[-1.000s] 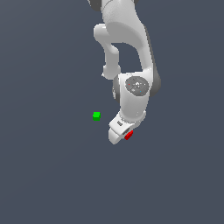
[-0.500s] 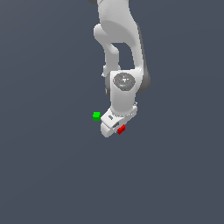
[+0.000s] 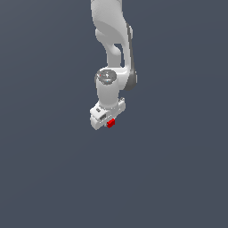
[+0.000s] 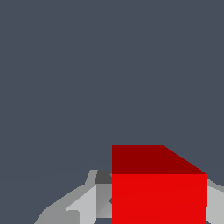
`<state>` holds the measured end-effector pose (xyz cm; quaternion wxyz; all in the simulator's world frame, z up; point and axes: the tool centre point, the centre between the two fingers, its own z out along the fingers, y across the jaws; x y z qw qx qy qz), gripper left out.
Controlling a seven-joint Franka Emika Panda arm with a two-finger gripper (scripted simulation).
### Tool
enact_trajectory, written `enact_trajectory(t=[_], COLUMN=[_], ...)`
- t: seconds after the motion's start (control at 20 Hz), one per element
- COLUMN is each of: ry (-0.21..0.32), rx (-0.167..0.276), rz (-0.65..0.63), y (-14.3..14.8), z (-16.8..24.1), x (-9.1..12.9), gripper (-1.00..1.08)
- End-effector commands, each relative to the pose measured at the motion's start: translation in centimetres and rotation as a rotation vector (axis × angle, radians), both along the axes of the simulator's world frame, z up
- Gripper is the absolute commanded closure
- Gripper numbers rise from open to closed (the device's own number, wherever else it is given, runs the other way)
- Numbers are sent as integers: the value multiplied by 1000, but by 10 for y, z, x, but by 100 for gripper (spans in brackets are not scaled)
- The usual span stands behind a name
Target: Stack the red cube on top of the green cube.
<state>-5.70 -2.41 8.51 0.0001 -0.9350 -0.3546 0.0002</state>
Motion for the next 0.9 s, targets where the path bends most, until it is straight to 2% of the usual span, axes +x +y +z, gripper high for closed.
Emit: enact_trajectory(t=[0.0,0.45,0.85], ry=[-1,-1,0], rx=[0,0,0], rz=[0,0,1], y=[-16,-61,-75], z=[-5,-19,-24], x=[-17,-60,-71], gripper=[108,108,108])
